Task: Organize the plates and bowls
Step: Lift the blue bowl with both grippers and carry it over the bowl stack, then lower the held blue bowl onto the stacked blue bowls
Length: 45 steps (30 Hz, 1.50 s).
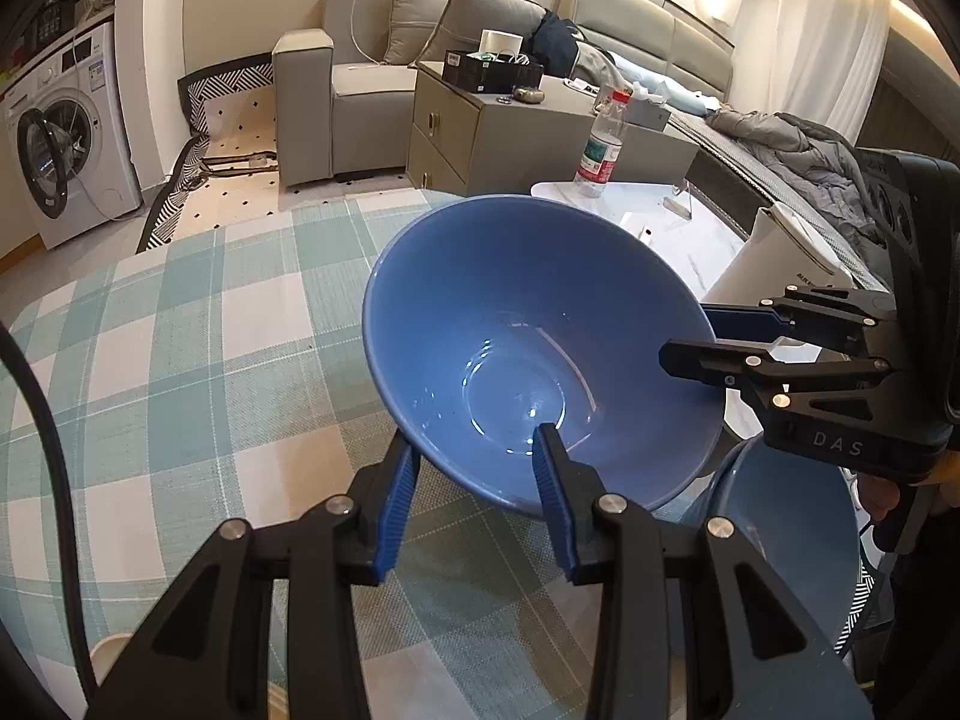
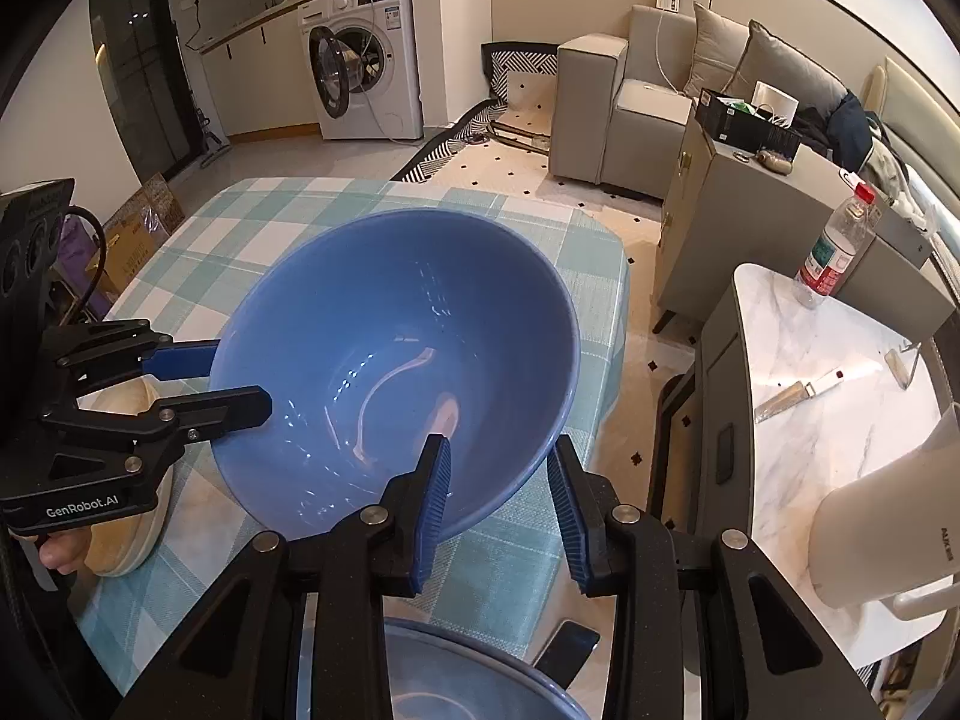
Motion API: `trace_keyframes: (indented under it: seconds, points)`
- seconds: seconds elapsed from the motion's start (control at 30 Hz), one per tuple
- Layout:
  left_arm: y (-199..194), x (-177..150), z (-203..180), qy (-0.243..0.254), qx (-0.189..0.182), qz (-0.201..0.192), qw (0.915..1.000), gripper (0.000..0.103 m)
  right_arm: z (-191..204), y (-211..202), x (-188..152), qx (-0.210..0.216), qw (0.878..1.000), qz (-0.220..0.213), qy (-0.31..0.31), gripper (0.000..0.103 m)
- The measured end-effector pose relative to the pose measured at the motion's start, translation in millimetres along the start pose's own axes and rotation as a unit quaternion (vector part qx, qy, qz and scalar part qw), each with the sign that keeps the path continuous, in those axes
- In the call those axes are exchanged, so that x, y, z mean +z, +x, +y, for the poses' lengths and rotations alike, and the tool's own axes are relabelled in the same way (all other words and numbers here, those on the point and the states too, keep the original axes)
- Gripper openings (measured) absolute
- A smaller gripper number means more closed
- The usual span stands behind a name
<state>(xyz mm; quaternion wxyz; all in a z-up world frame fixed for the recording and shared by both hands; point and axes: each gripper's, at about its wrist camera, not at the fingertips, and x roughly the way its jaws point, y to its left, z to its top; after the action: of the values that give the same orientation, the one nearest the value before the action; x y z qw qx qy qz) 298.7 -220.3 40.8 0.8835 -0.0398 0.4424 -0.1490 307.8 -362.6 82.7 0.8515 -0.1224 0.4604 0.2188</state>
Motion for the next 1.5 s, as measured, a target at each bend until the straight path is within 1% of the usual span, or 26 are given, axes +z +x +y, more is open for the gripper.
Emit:
trace_keyframes:
  seconds: [0.6, 1.03, 1.5]
  points:
    - [-35, -3, -21, 0.021, -0.005, -0.027, 0.9994, 0.038, 9, -51, -11, -0.015, 0.999, -0.037, 0.003, 0.034]
    - [-57, -10, -43, 0.042, -0.011, -0.040, 0.9983, 0.038, 16, -94, -31, -0.032, 0.997, -0.062, 0.010, 0.035]
    - [-84, -19, -62, 0.063, -0.024, -0.054, 0.9963, 0.038, 25, -137, -54, -0.050, 0.995, -0.080, 0.019, 0.035]
